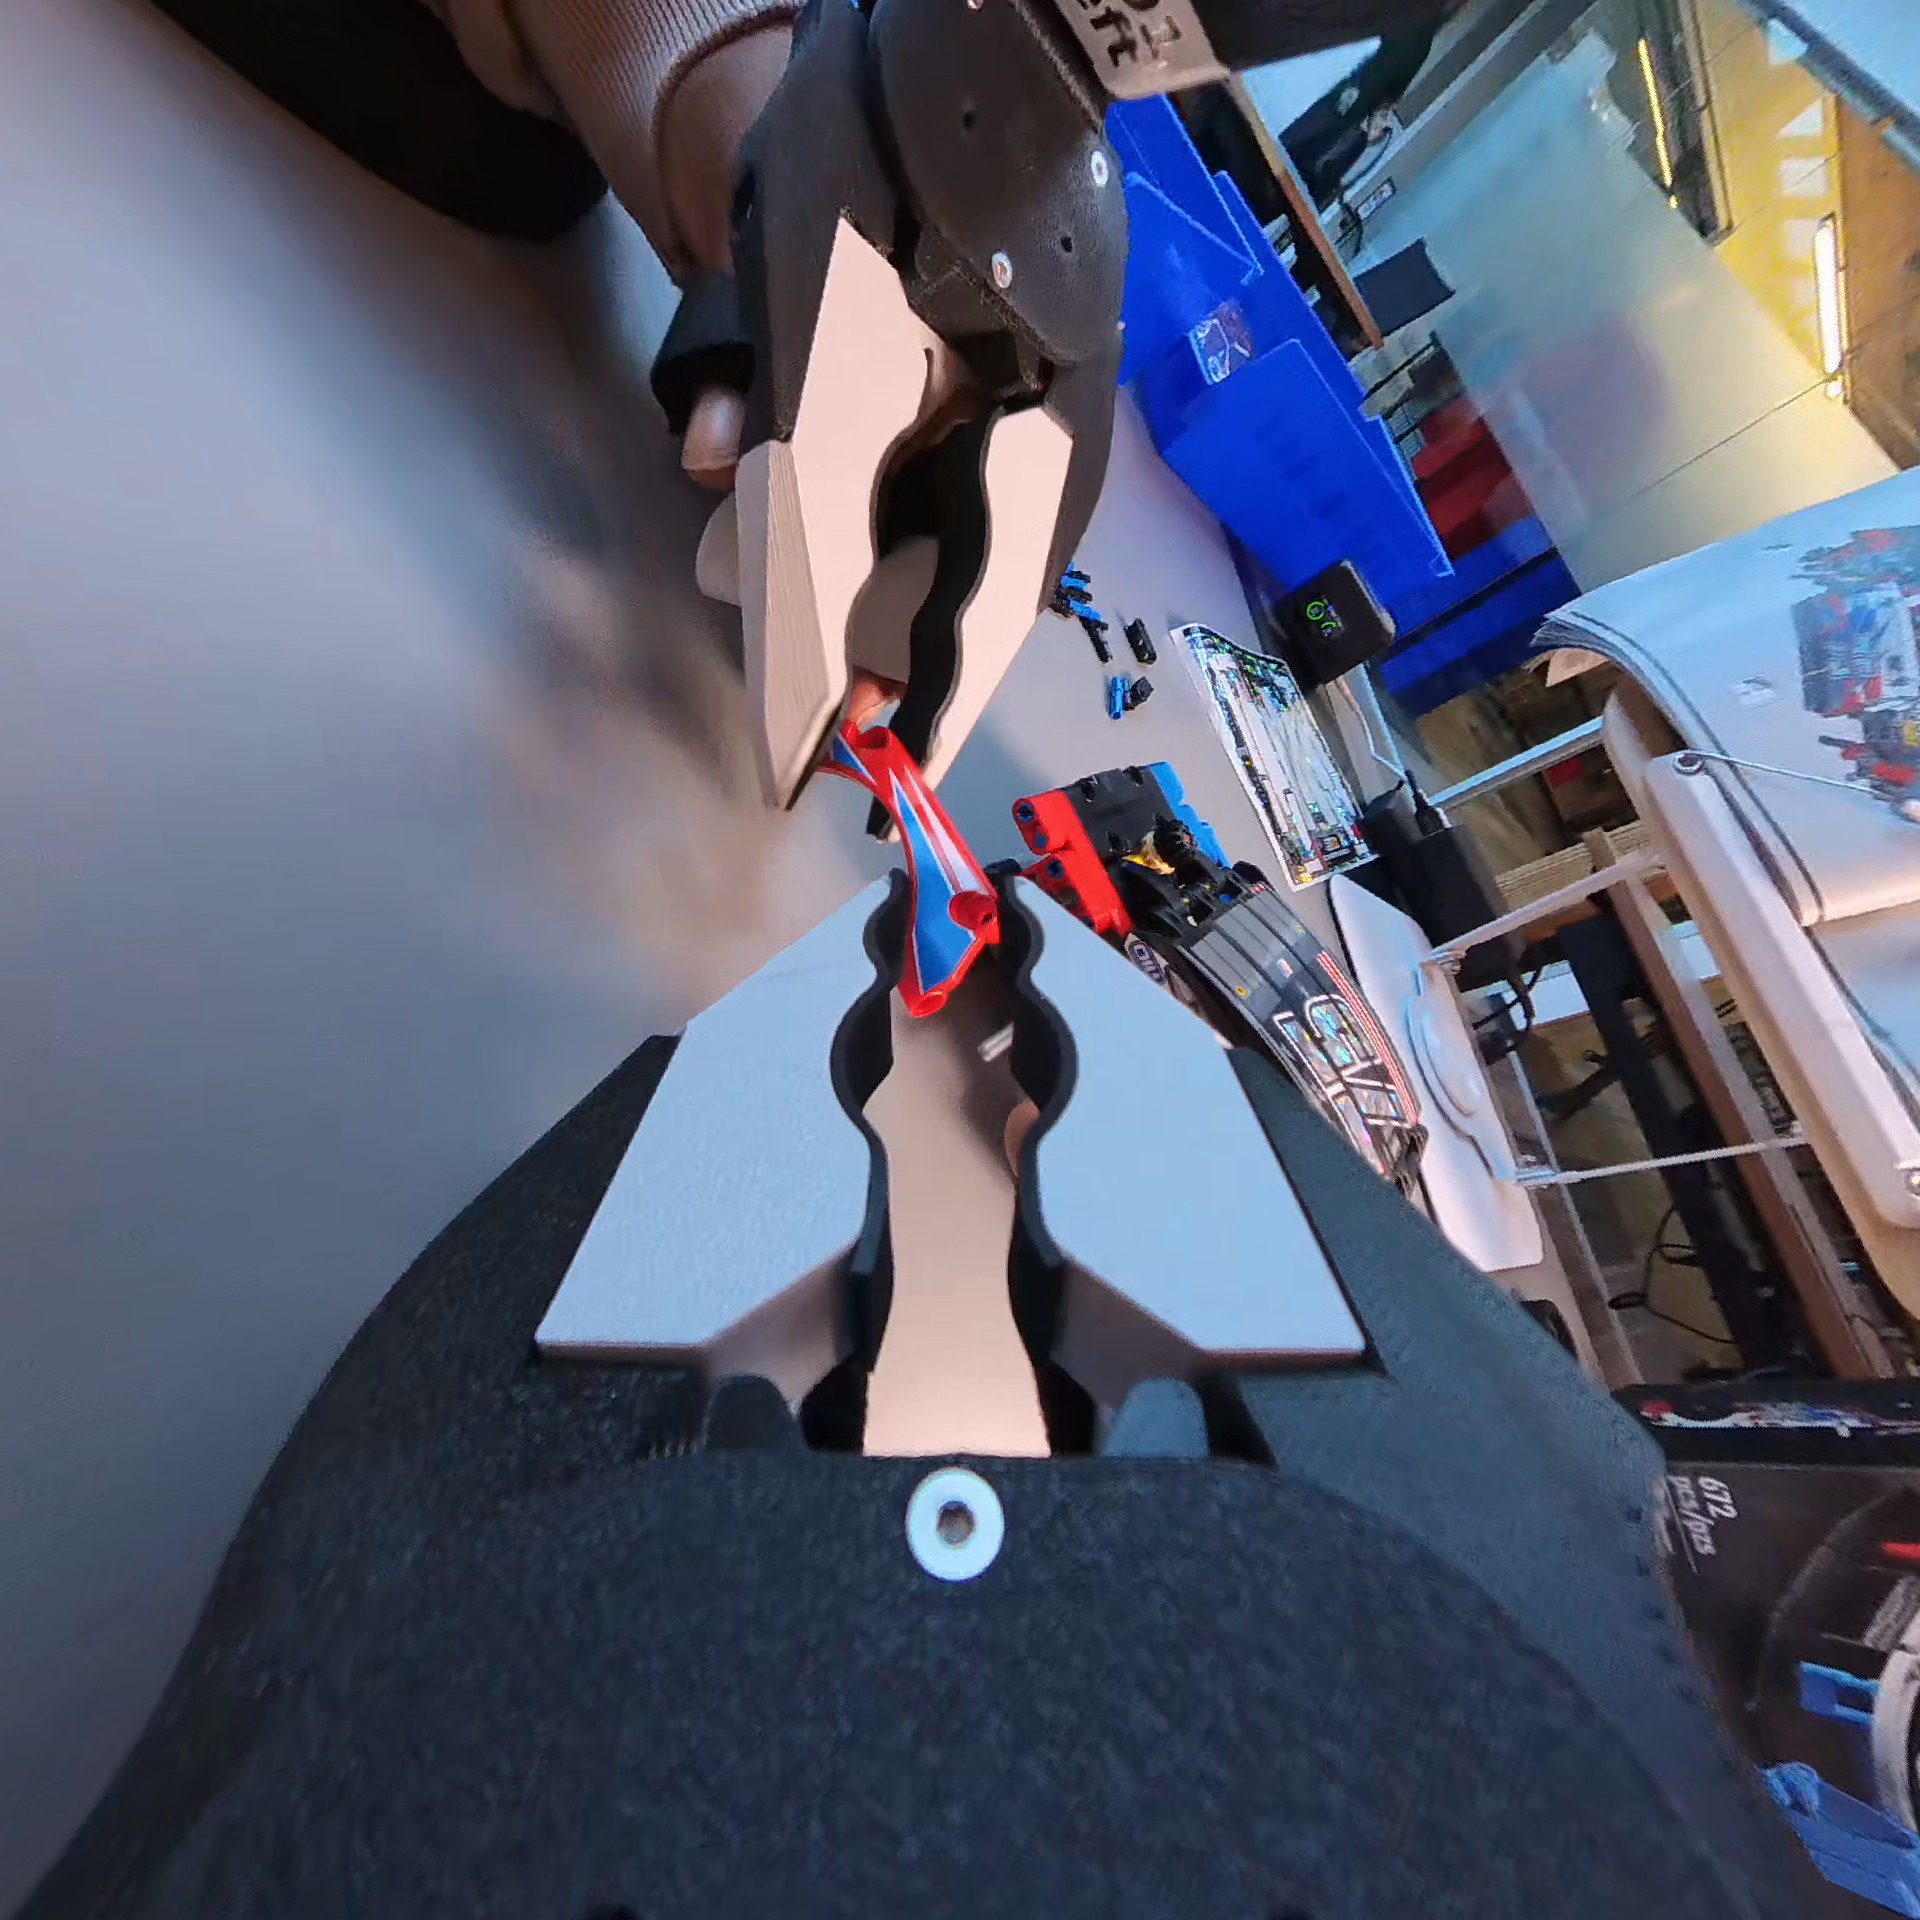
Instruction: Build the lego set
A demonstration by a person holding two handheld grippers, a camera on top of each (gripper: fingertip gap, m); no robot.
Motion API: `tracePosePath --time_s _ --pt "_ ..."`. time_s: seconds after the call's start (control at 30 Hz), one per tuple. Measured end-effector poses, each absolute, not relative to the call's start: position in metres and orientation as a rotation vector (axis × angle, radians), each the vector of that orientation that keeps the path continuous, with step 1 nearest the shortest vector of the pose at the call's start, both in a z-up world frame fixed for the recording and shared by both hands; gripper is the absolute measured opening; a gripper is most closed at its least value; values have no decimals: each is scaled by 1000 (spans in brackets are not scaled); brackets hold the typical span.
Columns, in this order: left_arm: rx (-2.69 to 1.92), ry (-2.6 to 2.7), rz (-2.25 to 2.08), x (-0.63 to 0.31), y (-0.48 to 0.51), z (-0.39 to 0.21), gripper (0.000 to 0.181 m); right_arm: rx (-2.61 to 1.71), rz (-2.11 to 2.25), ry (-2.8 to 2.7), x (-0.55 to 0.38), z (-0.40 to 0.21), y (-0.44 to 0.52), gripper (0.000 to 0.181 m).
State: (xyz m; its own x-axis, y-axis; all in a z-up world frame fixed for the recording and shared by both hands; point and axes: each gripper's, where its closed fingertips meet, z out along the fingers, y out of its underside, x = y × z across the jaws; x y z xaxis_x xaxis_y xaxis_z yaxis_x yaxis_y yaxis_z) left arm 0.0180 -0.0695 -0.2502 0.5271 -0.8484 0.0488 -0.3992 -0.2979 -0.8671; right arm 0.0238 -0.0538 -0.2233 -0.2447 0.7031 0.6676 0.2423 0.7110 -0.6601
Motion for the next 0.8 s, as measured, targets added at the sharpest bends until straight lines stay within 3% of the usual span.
tracePosePath --time_s 0.03,0.23,0.33,0.57,0.7,0.8 --pt "-1896 1025 -637 17 -68 -249 21 -757 516 -1809 24 -225 -52 15" --pt "-1832 1033 -306 4 -50 -241 12 -903 537 -1781 25 -226 -39 21" --pt "-1769 1046 -163 3 -45 -232 12 -1121 556 -1669 23 -218 -26 13" --pt "-1657 977 -19 6 -39 -206 12 -1613 950 -1292 31 -203 -39 13" --pt "-1587 978 -34 23 -42 -196 11 -1803 1370 -923 26 -190 -52 39" --pt "-1561 960 -80 33 -45 -191 11 -1835 1613 -649 26 -184 -47 27"
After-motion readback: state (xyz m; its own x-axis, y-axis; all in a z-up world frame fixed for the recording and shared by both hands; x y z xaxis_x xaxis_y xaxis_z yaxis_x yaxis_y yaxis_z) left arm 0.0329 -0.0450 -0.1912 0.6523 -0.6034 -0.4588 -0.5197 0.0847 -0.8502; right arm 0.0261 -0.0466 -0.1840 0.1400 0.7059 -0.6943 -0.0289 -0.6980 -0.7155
